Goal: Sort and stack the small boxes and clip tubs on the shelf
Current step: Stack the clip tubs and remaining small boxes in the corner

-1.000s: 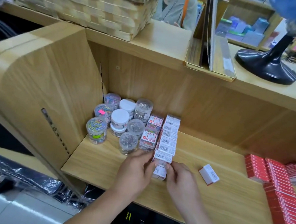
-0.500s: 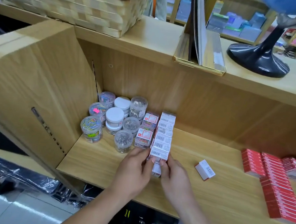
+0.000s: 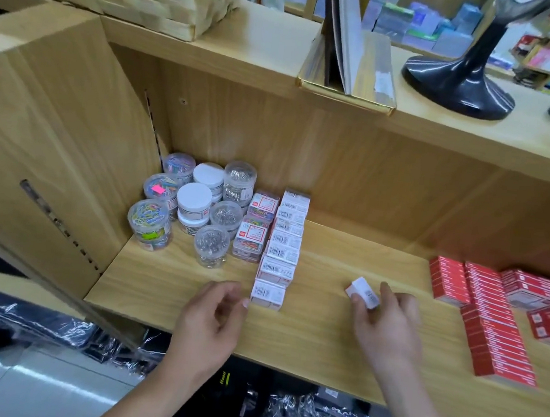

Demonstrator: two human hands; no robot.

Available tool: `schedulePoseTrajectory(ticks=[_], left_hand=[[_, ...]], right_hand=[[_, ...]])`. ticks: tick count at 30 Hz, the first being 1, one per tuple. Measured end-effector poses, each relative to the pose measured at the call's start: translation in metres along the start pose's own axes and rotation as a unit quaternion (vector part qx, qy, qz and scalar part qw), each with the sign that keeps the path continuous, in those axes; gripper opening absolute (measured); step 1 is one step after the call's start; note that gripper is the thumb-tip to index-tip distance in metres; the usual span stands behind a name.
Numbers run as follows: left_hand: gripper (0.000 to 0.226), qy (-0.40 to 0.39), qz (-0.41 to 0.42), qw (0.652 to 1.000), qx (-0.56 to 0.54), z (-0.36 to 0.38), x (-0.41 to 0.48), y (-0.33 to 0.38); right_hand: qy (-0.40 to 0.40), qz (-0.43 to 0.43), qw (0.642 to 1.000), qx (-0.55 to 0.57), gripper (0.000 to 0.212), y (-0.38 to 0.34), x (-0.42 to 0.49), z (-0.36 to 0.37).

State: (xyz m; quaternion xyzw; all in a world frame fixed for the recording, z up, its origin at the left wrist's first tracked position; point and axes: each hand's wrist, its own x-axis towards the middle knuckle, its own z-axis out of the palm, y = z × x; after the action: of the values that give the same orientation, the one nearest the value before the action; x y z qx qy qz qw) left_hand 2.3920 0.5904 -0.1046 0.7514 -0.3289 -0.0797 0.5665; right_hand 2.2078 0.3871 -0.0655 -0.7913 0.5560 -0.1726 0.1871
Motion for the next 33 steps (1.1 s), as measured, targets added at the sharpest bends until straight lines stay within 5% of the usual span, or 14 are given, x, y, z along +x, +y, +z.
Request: schedulePoseTrajectory(ticks=[4, 9, 16, 24, 28, 33], left_hand=[[0.024, -0.077, 0.048, 0.995, 0.036, -0.011, -0.004, -0.001], [0.022, -0.105, 0.056, 0.992, 0.038, -0.015, -0.001, -0.005], [0.024, -0.123, 0.035, 0.992, 0.022, -0.018, -0.002, -0.007], [0.022, -0.126, 0.004, 0.992, -0.011, -0.021, 0.000, -0.004], [0.023, -0.137, 0.003, 0.990, -0.042, -0.022, 0.006, 0.012], [0.051, -0.243, 0.110, 0.963, -0.032, -0.017, 0.011, 0.051]], right_hand=[[-0.024, -0.051, 0.996, 0.069, 0.029, -0.001, -0.004, 0.007], [-0.070, -0.177, 0.971, 0.146, 0.030, -0.009, -0.041, 0.018], [-0.110, -0.130, 0.981, 0.092, 0.049, -0.008, -0.039, 0.019], [-0.127, -0.062, 0.957, 0.254, 0.039, -0.023, -0.062, 0.014], [-0.109, -0.170, 0.949, 0.244, 0.046, -0.043, -0.067, -0.005], [-0.159, -0.209, 0.942, 0.209, 0.054, -0.081, -0.066, -0.017]])
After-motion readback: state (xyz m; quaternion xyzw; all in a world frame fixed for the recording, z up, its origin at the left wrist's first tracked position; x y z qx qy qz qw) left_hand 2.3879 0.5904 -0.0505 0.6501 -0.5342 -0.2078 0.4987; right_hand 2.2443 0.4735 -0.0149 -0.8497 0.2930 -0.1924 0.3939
